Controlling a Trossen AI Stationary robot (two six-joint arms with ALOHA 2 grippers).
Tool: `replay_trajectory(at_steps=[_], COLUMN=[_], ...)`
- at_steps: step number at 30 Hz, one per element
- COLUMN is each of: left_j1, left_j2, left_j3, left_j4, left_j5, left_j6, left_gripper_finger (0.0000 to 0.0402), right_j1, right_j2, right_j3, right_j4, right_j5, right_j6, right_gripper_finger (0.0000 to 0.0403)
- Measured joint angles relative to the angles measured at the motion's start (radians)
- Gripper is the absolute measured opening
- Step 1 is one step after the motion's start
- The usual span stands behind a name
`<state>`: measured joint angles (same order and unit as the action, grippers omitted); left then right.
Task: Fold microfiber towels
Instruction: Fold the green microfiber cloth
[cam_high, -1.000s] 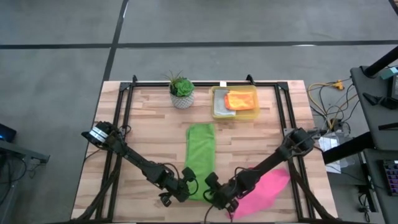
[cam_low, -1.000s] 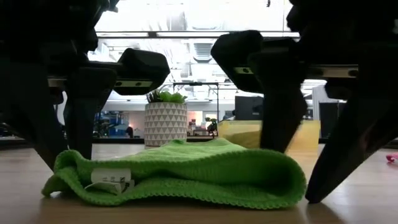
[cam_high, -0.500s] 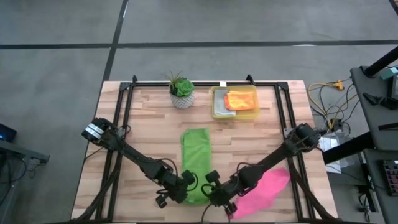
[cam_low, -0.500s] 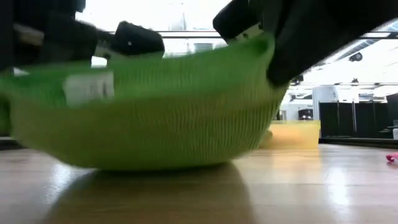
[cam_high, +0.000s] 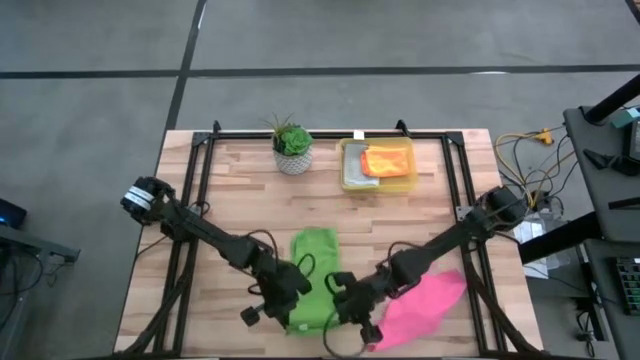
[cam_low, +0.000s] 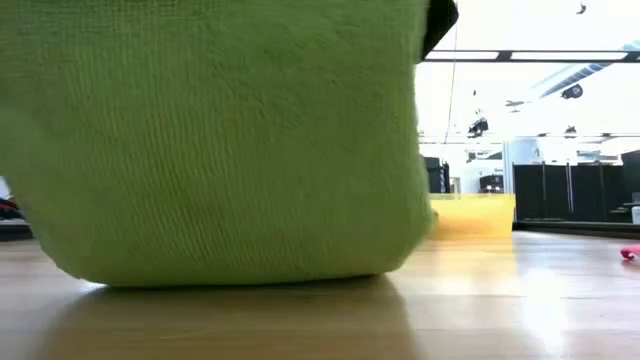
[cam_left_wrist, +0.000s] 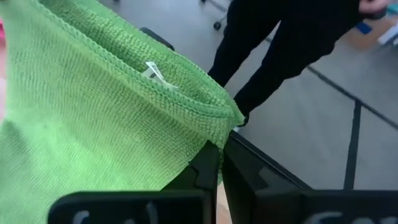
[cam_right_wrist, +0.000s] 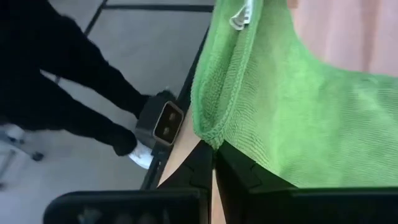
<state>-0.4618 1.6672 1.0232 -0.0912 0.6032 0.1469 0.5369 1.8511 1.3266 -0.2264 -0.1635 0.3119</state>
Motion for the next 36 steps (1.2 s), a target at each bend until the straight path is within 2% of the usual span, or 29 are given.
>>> replay_trajectory(at_steps=[4,9,16,20,27,36], left_j1=[0.044,0.098,0.150,0.163,0.183,0.195], left_j2=[-0.076,-0.204,-0.386,-0.439,-0.410,-0.312], left_j3=[-0.103,-0.284,-0.489,-0.538,-0.545,-0.547], left_j4=[0.099,0.233,0.342,0.347,0.347,0.369], left_j5=[0.009,-0.082,-0.319,-0.433,-0.561,-0.665], left_j6=[-0.065,-0.180,-0.273,-0.289,-0.291,-0.290], left_gripper_finger=[0.0000,0.0000,0.0000,0.0000,0.0000,0.0000], right_j1=[-0.040,-0.094,-0.176,-0.222,-0.288,-0.356], right_j2=[-0.024,-0.039,-0.048,-0.048,-0.066,-0.103], right_j3=[-0.028,-0.074,-0.152,-0.181,-0.230,-0.282], right_j4=[-0.006,0.001,0.008,0.013,0.002,-0.003], right_j5=[-0.011,-0.011,0.002,0.003,-0.002,0.003], right_j6=[0.010,0.010,0.010,0.010,0.010,0.010], right_gripper_finger=[0.0008,0.0008,0.0008,0.0008,0.0008,0.0008])
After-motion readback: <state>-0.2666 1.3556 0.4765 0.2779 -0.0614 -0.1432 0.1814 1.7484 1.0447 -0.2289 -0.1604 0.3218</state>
